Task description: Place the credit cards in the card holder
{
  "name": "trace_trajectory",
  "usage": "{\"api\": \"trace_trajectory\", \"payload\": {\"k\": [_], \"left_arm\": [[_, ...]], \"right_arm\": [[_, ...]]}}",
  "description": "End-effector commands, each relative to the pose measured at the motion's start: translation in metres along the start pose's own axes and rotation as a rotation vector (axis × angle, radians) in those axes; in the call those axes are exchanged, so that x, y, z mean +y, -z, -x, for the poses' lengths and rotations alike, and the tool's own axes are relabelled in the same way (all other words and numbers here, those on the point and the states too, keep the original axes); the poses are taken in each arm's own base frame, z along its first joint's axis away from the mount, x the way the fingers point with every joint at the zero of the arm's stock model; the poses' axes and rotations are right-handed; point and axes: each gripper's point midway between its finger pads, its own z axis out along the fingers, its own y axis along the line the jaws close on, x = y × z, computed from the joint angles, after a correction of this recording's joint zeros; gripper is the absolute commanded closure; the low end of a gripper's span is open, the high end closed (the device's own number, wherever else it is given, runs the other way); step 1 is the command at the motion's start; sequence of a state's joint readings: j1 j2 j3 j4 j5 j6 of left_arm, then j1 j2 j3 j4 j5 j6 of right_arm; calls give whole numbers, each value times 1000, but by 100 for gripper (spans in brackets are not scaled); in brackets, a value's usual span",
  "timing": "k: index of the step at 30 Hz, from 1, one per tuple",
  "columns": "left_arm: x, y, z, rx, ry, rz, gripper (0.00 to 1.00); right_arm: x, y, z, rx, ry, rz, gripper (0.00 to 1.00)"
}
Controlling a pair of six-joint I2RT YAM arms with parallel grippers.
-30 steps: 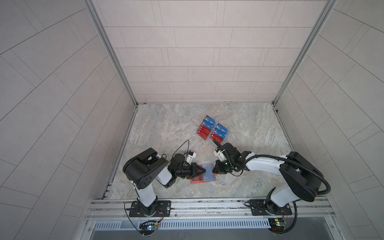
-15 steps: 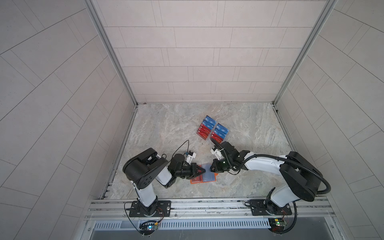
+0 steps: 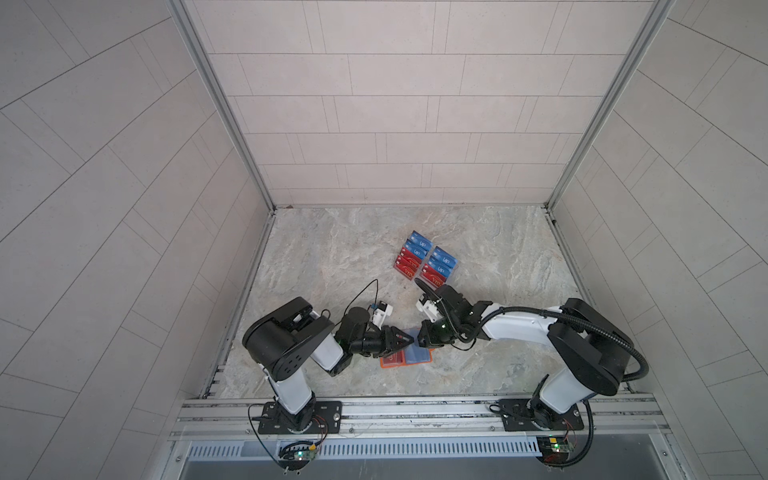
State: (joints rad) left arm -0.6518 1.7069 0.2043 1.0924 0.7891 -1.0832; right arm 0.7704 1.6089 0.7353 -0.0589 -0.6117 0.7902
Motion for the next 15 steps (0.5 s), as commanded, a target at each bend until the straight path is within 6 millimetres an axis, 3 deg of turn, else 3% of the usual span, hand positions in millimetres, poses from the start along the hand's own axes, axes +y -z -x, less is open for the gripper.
{"api": "trace_trajectory", "payload": {"k": [1,15], "left_arm": [[2,2,1,-2,0,23,54],[-6,14,4,10,-1,143,34]], "right_arm": [[9,-1,5,-11,15,32,92],[14,-3,5,-8,26,62,92]]}}
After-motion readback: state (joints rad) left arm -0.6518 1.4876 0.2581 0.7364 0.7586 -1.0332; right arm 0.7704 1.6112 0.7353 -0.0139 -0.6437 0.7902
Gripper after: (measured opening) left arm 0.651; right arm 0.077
